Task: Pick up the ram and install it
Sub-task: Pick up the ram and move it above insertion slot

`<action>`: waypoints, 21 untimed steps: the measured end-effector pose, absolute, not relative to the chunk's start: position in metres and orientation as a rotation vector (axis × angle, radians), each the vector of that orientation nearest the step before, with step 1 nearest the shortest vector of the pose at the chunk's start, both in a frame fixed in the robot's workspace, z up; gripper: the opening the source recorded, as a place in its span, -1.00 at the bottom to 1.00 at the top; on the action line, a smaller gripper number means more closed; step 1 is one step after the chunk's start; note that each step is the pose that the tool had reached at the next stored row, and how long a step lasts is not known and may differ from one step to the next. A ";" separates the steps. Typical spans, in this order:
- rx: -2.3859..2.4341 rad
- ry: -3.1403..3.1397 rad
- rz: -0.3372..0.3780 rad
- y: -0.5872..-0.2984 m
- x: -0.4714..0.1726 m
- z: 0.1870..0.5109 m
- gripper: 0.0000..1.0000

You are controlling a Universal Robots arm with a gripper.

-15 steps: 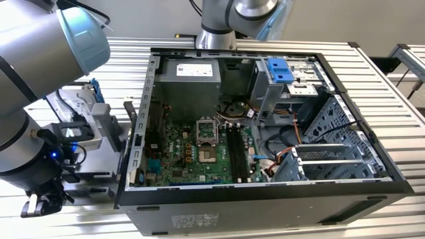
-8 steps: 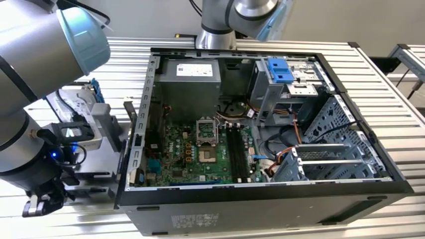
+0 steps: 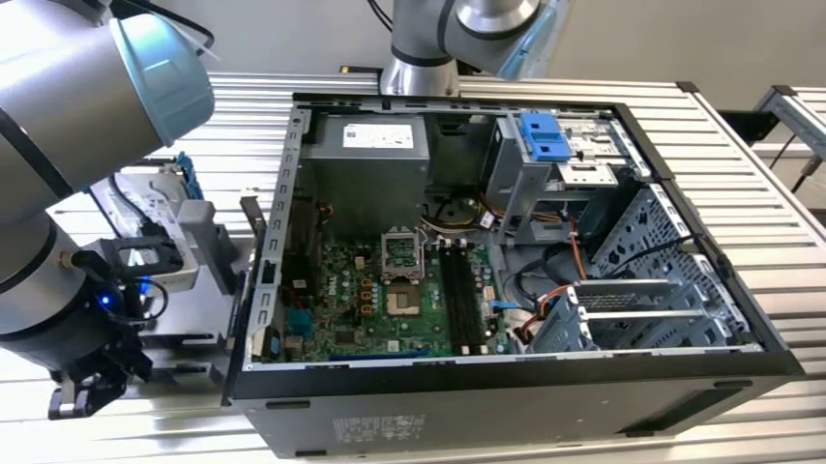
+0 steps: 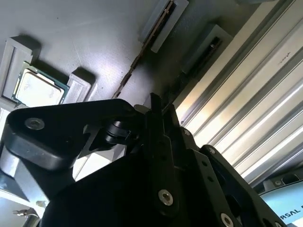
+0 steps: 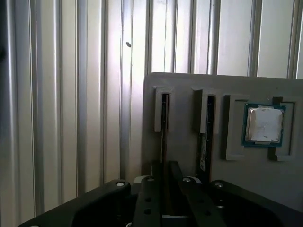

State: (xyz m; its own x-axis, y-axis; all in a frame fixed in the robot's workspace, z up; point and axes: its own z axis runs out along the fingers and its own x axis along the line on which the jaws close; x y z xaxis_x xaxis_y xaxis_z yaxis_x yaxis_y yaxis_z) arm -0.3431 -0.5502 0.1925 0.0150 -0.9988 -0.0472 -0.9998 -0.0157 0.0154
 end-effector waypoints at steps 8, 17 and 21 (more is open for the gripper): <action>-2.222 2.189 0.069 -0.550 -0.343 0.192 -1.00; -2.221 2.189 0.069 -0.550 -0.343 0.203 -1.00; -2.221 2.189 0.069 -0.550 -0.343 0.216 -1.00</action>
State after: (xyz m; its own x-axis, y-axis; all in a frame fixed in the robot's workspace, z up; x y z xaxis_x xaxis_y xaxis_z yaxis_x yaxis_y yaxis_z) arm -0.3432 -0.5502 0.2163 0.0142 -0.9988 -0.0472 -0.9998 -0.0150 0.0154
